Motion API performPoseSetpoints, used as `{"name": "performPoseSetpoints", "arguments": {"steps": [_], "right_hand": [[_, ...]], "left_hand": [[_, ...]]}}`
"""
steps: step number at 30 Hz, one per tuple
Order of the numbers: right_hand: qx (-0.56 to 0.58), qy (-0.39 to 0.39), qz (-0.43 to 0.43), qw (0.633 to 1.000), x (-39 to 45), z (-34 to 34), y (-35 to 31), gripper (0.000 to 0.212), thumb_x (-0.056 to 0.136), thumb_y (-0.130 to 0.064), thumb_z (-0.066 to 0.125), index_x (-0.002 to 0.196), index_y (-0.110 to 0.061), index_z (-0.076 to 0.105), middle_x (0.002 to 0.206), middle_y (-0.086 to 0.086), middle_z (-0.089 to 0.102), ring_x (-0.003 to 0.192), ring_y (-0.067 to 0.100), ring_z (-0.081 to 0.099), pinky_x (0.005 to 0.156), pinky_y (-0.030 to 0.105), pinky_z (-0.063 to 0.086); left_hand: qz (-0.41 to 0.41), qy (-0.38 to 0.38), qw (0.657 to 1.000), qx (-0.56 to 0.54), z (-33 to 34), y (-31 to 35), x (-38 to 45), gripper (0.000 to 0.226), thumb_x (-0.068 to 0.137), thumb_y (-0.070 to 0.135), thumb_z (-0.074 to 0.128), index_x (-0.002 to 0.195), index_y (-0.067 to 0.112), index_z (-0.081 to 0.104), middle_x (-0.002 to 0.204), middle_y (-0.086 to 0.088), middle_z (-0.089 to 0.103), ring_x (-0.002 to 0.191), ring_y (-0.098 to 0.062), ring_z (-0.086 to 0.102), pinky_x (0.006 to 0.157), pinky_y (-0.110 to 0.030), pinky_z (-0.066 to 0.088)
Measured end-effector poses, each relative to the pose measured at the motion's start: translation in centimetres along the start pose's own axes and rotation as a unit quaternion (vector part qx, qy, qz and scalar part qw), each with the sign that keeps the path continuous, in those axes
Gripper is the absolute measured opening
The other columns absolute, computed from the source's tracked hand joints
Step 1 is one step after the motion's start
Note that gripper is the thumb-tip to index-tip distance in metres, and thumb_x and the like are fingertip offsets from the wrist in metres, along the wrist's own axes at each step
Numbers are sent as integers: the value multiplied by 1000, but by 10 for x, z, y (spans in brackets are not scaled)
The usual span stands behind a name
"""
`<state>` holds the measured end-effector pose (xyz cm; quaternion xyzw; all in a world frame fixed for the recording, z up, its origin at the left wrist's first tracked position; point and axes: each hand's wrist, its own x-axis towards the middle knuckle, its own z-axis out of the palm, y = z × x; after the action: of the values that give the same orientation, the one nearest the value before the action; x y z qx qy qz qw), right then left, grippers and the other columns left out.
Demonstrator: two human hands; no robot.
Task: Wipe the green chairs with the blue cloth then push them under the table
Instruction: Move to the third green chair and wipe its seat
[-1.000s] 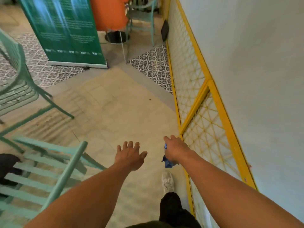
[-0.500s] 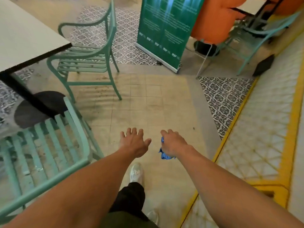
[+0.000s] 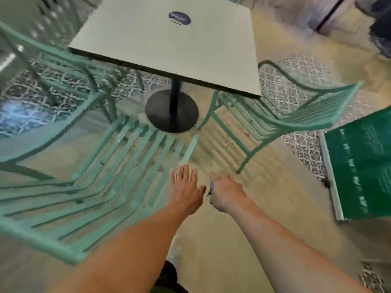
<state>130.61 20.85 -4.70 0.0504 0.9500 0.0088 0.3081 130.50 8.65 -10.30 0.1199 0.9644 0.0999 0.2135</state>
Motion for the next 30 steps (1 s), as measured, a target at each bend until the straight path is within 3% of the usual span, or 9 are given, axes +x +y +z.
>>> {"name": "performPoseSetpoints", "arguments": {"steps": [3,8,13,16,19,23,25,30], "right_hand": [[-74,20,-93,993,55,-38,-36,51,92,-19,42,141,-18,31,145,12,30,132,35,27,103,49,37],[-167,28,-252,953,120,-81,-107,59,90,-26,51,144,-19,29,144,14,34,134,38,27,104,52,36],[-251,4,-393,885,181,-99,-172,63,93,-26,53,148,-17,24,149,14,25,138,38,20,103,53,38],[-263,-11,-457,850,225,-89,-206,63,91,-21,54,148,-17,27,148,14,30,136,38,26,103,52,40],[-255,-31,-497,829,264,-75,-234,63,87,-20,61,144,-16,33,141,15,39,128,38,38,100,46,42],[-200,-38,-529,824,309,-58,-278,46,79,-16,64,123,-17,50,118,15,58,103,35,56,79,38,47],[-158,-24,-533,831,331,-44,-298,37,84,-18,59,121,-18,54,112,17,62,99,36,59,74,38,49],[-13,52,-539,840,383,-3,-340,23,93,-28,53,113,-21,64,108,16,65,100,35,58,80,37,47]], "left_hand": [[-110,30,992,-60,-22,-42,24,68,100,53,23,155,14,15,163,-14,2,149,-31,-7,118,-51,-6],[-270,41,951,-144,-39,-99,34,67,101,51,25,156,14,11,163,-15,2,149,-33,-4,119,-52,-3],[-433,20,876,-211,-15,-133,51,66,101,52,21,156,18,12,164,-10,5,150,-31,0,119,-52,1],[-509,11,826,-243,9,-145,67,67,100,53,20,157,20,9,163,-9,4,150,-30,0,119,-51,0],[-556,5,793,-249,33,-159,84,66,101,52,23,156,18,11,163,-10,10,150,-29,5,120,-50,3],[-585,0,771,-250,73,-200,111,63,101,46,29,155,17,17,160,-11,20,148,-30,14,119,-50,11],[-592,5,769,-241,96,-227,125,60,100,42,33,153,17,22,156,-11,28,144,-30,23,117,-48,18],[-580,23,785,-214,160,-296,148,48,99,31,45,145,19,39,143,-9,45,134,-29,37,112,-42,27]]}}
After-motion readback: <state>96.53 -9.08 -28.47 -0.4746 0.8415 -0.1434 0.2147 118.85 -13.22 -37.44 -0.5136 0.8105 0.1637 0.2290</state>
